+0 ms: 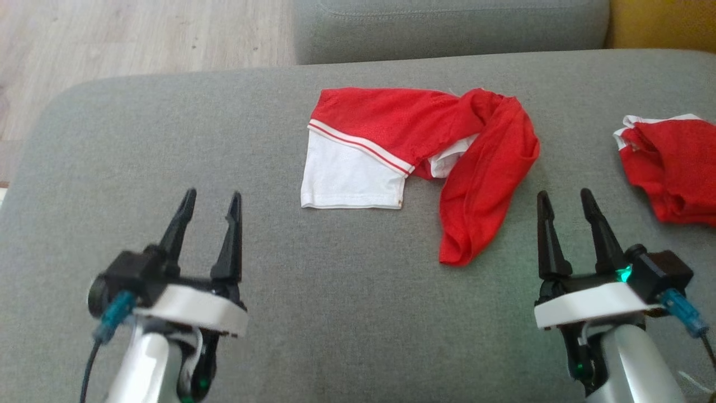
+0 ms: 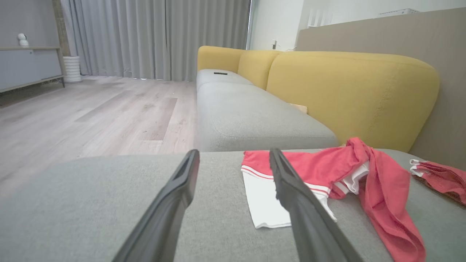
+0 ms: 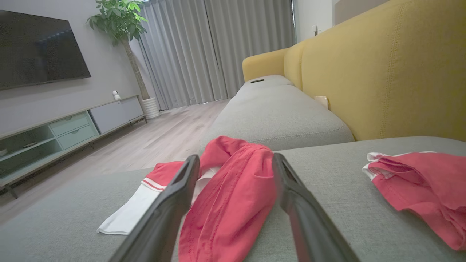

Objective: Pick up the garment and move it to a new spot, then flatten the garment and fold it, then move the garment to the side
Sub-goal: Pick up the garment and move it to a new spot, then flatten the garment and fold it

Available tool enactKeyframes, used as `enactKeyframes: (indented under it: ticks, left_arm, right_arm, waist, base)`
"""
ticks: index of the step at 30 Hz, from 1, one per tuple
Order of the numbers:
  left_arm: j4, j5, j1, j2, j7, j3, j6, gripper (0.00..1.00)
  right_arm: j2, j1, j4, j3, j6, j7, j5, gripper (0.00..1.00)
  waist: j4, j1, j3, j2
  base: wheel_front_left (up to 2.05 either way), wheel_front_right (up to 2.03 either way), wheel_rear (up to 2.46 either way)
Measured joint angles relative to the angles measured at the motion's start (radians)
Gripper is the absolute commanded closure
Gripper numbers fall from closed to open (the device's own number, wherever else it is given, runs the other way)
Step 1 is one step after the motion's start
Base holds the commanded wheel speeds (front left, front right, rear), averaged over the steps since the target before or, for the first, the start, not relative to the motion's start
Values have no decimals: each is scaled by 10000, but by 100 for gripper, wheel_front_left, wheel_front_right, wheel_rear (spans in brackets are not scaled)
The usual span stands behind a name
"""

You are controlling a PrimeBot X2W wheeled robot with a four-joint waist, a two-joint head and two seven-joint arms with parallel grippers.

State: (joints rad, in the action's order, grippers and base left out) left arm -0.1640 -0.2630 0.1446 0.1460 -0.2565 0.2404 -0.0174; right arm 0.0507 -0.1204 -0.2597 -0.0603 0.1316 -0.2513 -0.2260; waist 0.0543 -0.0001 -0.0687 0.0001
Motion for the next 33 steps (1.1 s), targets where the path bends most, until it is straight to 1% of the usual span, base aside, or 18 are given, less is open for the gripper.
enactKeyframes:
  ticks: [2,5,11,14,18,19,21,27,29,33]
  left_arm:
    - [140,123,-372,-291,0,-265,0,0]
    - [360,265,-635,-585,0,-573,-29,0]
    - [403,642,-597,-825,0,-715,-422,0]
    - [378,696,-497,-886,0,-706,-548,0]
    - [291,696,-225,-926,0,-667,-669,0]
    - [276,694,-99,-955,0,-610,-711,0]
    - [259,660,-36,-980,0,-546,-711,0]
    - [222,205,94,-1007,-2,-111,-585,0]
    - [209,102,114,-1001,0,25,-514,0]
    - [134,-86,285,-1011,0,313,-405,0]
  right_arm:
    - [-10,48,-2,-46,0,0,-4,0]
    - [-10,102,-25,-42,0,0,-25,0]
    - [-12,92,25,-58,0,6,194,0]
    - [17,39,102,-330,0,142,479,0]
    - [351,-435,140,-1354,0,477,633,0]
    - [702,-887,77,-1960,0,736,637,0]
    - [1085,-1349,-121,-2506,0,1047,698,0]
    - [2159,-2559,-1390,-4207,0,1906,740,0]
    - [2349,-2972,-1847,-4742,0,2098,652,0]
    - [2654,-3756,-2729,-5225,0,2299,378,0]
  waist:
    - [-32,0,46,0]
    - [-68,0,70,0]
    - [104,0,-66,0]
    - [322,0,-220,0]
    - [711,0,-504,0]
    - [945,0,-658,0]
    - [1208,0,-824,0]
    - [2087,0,-1269,0]
    - [2370,0,-1405,0]
    - [2899,0,-1646,0]
  base:
    - [0,0,0]
    - [0,0,0]
    - [0,0,0]
    - [0,0,0]
    - [0,0,0]
    - [0,0,0]
    - [0,0,0]
    - [0,0,0]
    - [0,0,0]
    - [0,0,0]
